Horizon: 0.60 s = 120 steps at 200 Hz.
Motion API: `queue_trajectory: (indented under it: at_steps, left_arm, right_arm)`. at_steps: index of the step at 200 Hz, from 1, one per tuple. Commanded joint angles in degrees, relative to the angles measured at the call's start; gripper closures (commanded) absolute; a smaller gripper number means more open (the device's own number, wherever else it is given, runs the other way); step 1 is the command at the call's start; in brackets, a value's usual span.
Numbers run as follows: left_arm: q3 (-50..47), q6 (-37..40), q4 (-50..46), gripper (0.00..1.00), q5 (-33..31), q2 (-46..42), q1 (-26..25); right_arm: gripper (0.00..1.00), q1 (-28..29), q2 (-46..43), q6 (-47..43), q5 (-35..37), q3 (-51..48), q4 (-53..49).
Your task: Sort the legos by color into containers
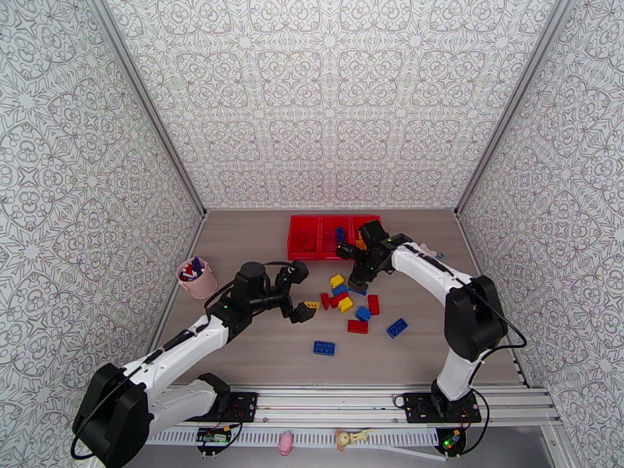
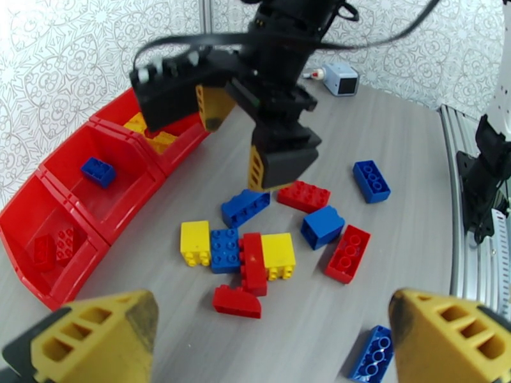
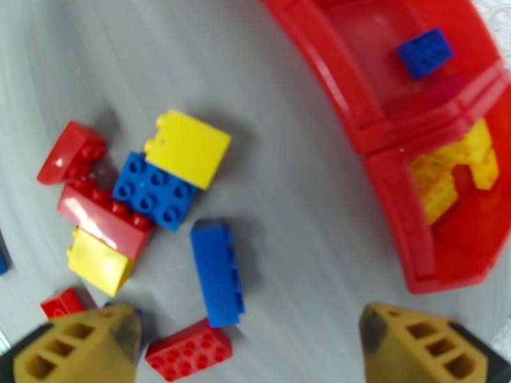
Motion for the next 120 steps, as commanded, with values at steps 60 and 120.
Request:
queue_trajectory:
  at_steps: [60, 120]
  left_arm:
    - [0.43, 2.71, -3.09, 0.00, 0.84, 1.61, -0.76]
    - [0.44, 3.08, -3.01, 0.00, 1.22, 2.05, -1.06]
  right_arm:
    - [0.14, 0.69, 8.96, -2.30, 2.47, 4.89, -6.04]
    - [0.30, 0.76, 12.01, -2.06, 1.72, 5.82, -6.16]
